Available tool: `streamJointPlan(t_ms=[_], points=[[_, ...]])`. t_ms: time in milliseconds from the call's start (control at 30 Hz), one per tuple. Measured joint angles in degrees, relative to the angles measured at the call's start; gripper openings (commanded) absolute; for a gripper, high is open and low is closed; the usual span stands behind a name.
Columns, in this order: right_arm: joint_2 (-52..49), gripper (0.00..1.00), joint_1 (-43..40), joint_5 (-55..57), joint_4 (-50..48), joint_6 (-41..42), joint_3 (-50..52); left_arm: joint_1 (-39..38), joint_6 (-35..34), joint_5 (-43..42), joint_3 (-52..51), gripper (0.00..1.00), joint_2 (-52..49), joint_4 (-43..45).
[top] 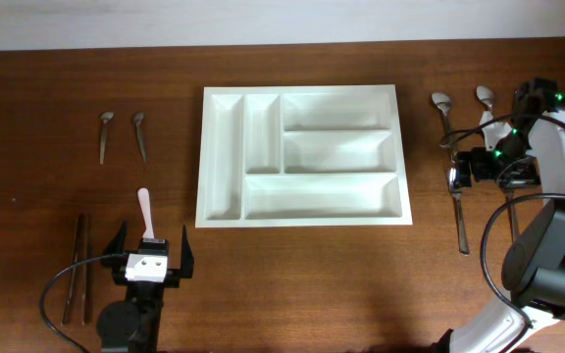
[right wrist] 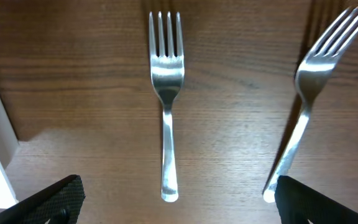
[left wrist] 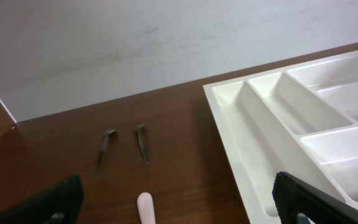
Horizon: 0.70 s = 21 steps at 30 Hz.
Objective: Pack container
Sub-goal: 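Move the right gripper over the left silver fork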
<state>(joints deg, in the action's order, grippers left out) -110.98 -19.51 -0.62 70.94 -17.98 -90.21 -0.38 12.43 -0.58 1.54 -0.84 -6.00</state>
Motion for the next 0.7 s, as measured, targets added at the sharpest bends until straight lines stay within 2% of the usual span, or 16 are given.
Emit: streamJointPlan(t_ms=[333,700], points=[[-0.07,0.99,0.0,-0.07,-10.32,1.29,13.64,0.0,0.0,0.0,0.0,0.99,0.0,0.02],[-0.24,0.99,0.0,0.59,-17.05,-0.96,14.49,0.0,0.0,0.0,0.0,0.99,0.0,0.02]])
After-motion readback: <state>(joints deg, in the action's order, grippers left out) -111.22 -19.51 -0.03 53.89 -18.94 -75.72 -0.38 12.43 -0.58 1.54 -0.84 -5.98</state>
